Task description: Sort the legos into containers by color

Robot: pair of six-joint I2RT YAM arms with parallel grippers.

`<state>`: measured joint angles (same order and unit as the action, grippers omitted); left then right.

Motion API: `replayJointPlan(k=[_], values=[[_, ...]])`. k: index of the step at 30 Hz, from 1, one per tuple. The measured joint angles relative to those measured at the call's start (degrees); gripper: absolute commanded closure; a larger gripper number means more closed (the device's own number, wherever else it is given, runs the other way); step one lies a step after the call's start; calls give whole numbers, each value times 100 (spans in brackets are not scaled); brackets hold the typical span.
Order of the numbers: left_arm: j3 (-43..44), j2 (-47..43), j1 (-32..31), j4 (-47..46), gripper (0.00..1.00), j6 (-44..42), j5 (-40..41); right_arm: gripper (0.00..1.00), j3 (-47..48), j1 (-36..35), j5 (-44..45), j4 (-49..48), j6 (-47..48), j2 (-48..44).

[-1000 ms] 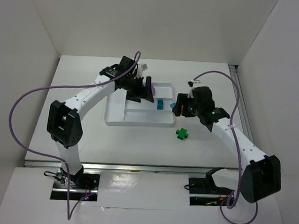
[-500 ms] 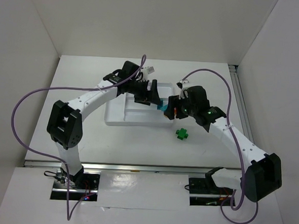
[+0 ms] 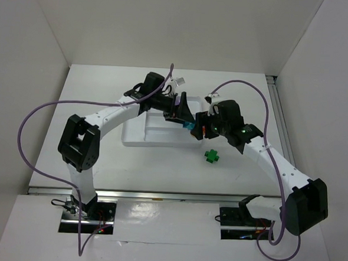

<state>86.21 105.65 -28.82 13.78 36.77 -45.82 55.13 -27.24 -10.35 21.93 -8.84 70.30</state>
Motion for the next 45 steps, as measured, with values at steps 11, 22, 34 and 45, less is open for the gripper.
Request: replayJointPlan(k=[11, 22, 34, 45], values=[[0, 308, -144, -153, 27, 98, -264, 50, 2, 0, -42, 11, 42, 0], [103, 343, -140, -164, 100, 96, -402, 52, 2, 0, 4, -35, 83, 0], [455, 544, -72, 46, 100, 107, -393, 55, 0, 0, 221, -153, 81, 2], [973, 898, -57, 341, 100, 118, -372, 58, 0, 2, 546, -240, 33, 52]])
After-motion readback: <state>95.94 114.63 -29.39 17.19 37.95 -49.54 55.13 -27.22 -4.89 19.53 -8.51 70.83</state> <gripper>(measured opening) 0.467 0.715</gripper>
